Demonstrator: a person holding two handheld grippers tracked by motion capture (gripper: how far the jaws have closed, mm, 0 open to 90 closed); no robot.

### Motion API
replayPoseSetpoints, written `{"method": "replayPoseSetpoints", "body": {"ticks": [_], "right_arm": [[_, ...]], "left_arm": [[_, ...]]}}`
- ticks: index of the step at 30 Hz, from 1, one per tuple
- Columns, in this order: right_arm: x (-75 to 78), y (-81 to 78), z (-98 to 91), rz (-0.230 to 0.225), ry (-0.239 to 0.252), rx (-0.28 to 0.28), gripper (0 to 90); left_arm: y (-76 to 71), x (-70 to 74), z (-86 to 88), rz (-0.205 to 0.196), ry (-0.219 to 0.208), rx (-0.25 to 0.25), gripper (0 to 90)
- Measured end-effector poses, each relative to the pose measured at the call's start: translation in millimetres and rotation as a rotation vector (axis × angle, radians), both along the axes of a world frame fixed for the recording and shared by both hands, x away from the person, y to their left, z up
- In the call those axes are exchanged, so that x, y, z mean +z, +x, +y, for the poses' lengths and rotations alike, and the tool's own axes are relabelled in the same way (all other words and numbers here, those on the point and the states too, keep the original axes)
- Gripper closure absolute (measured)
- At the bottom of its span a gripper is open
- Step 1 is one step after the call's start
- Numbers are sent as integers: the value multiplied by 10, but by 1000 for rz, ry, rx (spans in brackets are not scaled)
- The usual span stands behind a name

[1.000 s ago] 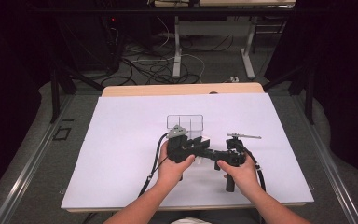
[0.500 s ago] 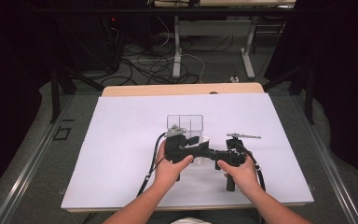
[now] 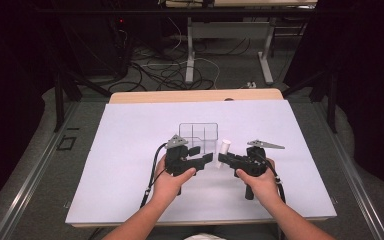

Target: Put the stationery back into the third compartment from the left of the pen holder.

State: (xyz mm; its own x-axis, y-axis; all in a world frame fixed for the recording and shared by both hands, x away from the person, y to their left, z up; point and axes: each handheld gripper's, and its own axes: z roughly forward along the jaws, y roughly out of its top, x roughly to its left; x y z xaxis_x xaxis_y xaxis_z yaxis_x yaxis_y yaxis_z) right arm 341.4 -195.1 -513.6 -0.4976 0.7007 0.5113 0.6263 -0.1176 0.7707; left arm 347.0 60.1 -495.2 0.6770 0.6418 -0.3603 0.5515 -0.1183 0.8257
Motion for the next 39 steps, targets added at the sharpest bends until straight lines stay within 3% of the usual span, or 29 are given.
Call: {"method": "replayPoseSetpoints", "body": {"ticks": [4, 8, 14, 20, 24, 32, 39], "right_arm": [[56, 8, -15, -87, -30, -9, 704], [126, 32, -25, -214, -98, 1, 704], [272, 149, 17, -266, -101, -6, 704], [377, 261, 116, -334, -152, -12, 704], [400, 331, 188, -350, -165, -11, 704], [385, 454, 309, -385, -205, -16, 703], [343, 570, 376, -412, -222, -29, 704]], "left_arm": [[-5, -28, 118, -10, 15, 29, 346], [-7, -39, 257, -24, 45, 45, 317], [-23, -39, 499, -32, 95, 70, 290], [-22, -22, 741, -19, 122, 130, 284], [-22, -22, 864, -5, 117, 170, 274], [-26, -62, 1037, 28, 111, 222, 161], [-5, -76, 1073, 28, 114, 247, 88]]}}
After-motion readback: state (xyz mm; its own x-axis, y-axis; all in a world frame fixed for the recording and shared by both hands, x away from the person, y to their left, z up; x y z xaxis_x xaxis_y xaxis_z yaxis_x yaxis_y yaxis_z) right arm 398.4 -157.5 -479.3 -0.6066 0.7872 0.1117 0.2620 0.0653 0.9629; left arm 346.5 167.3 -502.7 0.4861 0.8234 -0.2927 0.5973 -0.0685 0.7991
